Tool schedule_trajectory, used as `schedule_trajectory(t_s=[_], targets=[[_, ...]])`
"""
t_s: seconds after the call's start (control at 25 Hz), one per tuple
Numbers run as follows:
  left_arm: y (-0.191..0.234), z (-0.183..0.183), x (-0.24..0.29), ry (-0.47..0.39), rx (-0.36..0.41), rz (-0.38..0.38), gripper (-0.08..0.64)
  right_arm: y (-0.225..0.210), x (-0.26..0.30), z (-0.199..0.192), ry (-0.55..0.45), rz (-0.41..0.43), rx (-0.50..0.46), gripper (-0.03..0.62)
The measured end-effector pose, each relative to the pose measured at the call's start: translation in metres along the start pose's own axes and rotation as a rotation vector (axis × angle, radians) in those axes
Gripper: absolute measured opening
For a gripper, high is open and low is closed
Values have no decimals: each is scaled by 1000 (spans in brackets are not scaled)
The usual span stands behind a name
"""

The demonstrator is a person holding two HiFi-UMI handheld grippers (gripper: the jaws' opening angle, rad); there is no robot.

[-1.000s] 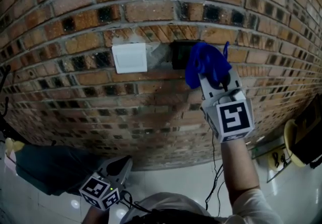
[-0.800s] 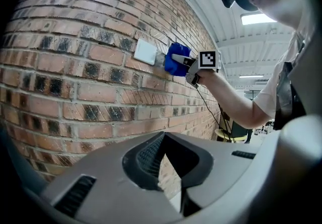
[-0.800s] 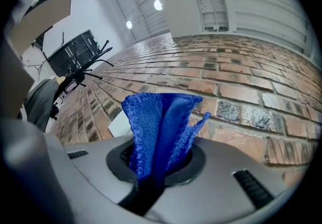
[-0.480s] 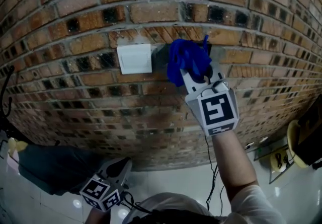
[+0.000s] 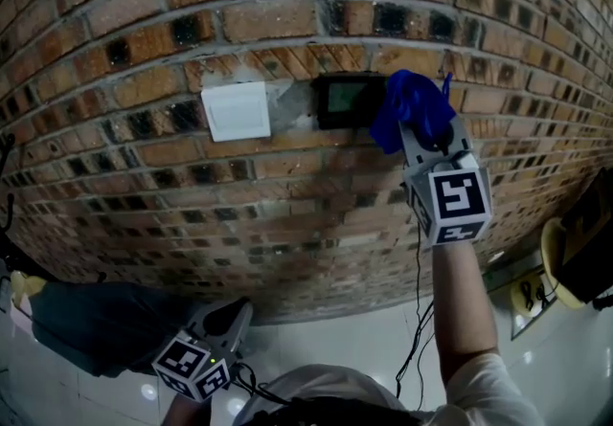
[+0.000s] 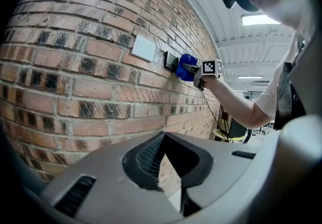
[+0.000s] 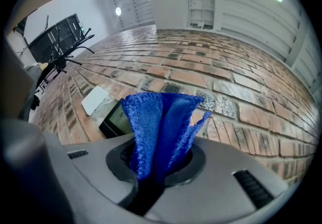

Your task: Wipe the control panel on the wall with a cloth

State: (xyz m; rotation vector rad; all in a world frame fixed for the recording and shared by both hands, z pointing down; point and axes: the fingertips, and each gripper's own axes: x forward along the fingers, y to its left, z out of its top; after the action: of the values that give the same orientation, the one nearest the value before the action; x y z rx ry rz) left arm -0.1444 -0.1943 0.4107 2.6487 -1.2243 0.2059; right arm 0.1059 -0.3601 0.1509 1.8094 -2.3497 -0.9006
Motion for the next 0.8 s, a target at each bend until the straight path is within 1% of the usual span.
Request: schedule_trajectory(t_s=[0.12, 0.2, 0.32, 0.4, 0.48, 0.64, 0.72, 0.8], targets=[[-2, 1, 0, -1, 3, -3, 2, -10, 0, -13, 32, -18, 1, 89], [-2, 0, -2, 1, 3, 0, 3, -12, -1, -13, 35, -24, 0, 89], [1, -2, -7, 1, -2, 10, 2, -5, -9, 8, -13, -22, 6, 89], [4, -5, -9, 1, -8, 15, 2, 14, -13, 31, -70, 16, 11, 89], [6, -7, -11, 4, -13, 18, 2, 42, -9, 48, -104, 80, 32, 89], [8, -10, -15, 4, -15, 22, 2, 92, 11, 57, -101, 181, 40, 89], [11, -11, -19, 3, -20, 32, 2, 108, 22, 58, -97, 204, 40, 89], [16, -12, -21, -1, -19, 44, 2, 113, 29, 58, -99, 209, 47, 89]])
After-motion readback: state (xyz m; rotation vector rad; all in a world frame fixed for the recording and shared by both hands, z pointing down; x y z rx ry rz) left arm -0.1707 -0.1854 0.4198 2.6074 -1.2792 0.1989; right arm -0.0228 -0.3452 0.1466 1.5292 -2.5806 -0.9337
